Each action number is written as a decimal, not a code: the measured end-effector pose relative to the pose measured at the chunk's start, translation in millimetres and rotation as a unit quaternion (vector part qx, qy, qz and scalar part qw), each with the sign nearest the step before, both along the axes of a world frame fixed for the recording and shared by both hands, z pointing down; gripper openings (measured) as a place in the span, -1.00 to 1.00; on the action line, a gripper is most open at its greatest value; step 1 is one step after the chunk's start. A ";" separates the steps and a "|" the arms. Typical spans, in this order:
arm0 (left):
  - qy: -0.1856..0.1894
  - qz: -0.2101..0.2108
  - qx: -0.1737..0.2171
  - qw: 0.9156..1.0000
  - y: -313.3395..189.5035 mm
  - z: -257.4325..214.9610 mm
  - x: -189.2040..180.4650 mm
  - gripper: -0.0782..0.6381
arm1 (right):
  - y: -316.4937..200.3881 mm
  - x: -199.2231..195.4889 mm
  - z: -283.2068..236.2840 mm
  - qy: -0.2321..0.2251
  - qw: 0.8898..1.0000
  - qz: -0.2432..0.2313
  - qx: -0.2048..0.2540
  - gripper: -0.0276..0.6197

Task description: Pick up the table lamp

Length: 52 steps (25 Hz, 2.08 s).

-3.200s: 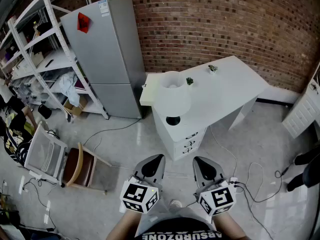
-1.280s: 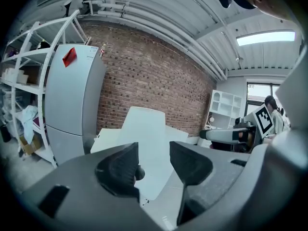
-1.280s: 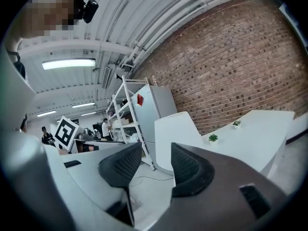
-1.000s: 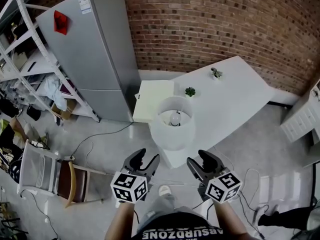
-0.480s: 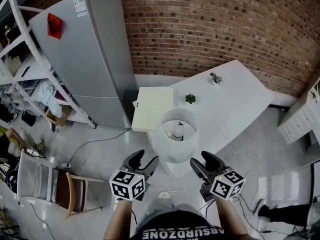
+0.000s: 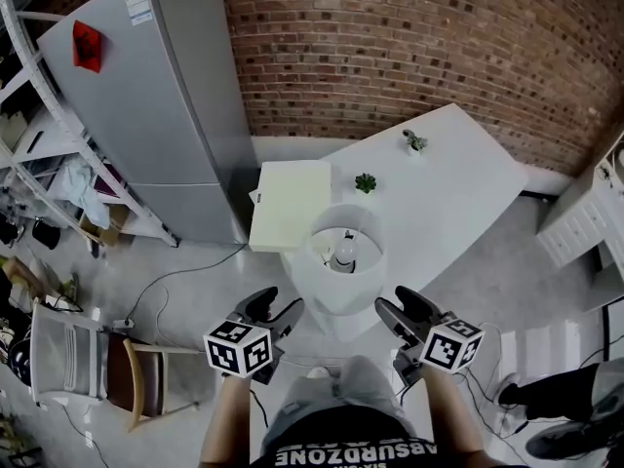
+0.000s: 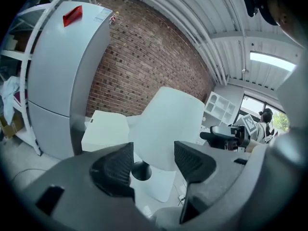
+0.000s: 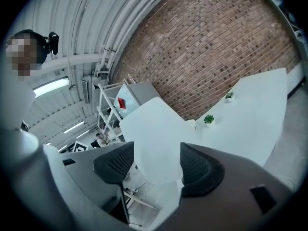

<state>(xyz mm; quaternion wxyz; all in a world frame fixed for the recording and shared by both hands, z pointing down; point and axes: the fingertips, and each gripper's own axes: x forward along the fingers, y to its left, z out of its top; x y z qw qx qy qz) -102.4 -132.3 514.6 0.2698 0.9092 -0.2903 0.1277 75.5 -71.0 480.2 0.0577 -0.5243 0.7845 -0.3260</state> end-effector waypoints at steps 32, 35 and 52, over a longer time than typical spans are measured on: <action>0.060 0.018 -0.118 0.991 -19.8 38.3 15.9 -0.09 | -62.8 51.0 49.3 -0.143 0.979 -0.119 -0.090 0.09; 0.085 0.020 -0.139 0.986 -20.4 42.7 20.2 -0.09 | -63.8 50.5 59.6 -0.179 0.969 -0.137 -0.104 0.09; 0.310 -0.005 -0.231 0.922 -17.8 53.2 26.6 -0.12 | -68.2 34.6 70.3 -0.356 0.898 -0.223 -0.129 0.11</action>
